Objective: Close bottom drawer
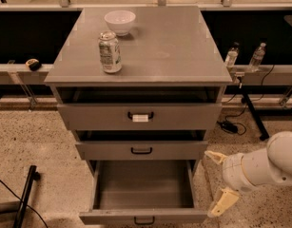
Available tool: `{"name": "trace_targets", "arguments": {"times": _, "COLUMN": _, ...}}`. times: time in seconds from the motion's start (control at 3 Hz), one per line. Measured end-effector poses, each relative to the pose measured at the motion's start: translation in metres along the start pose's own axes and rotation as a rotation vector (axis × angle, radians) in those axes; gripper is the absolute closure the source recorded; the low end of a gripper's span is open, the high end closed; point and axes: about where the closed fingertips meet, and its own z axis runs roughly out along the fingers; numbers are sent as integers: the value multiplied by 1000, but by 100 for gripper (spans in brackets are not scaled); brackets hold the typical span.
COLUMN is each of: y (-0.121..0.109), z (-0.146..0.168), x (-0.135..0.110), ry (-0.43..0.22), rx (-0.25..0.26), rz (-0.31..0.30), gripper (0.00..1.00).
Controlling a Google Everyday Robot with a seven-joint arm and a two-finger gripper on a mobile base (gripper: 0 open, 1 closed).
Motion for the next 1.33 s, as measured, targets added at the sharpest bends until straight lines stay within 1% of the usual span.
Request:
{"name": "trace_targets", "arguments": {"times": 0.33, "y": 14, "z": 62, "x": 54, "ry": 8, "rx": -24, "rz": -25, "gripper": 0}}
{"name": "trace_targets", "arguments": {"times": 0.67, "y": 30, "z": 127, "x": 102, "ry": -17, "rx": -46, "rz": -87, "gripper": 0}}
{"name": "trace_targets", "arguments": {"times": 1.0, "y": 39, "z": 165, "x": 127, "ry": -72, "rx": -75, "rz": -124, "gripper": 0}}
{"name": "trace_targets", "arguments": {"times": 1.33, "y": 43, "z": 172, "x": 128, "ry": -84, "rx": -85, "rz": -126, "gripper": 0}}
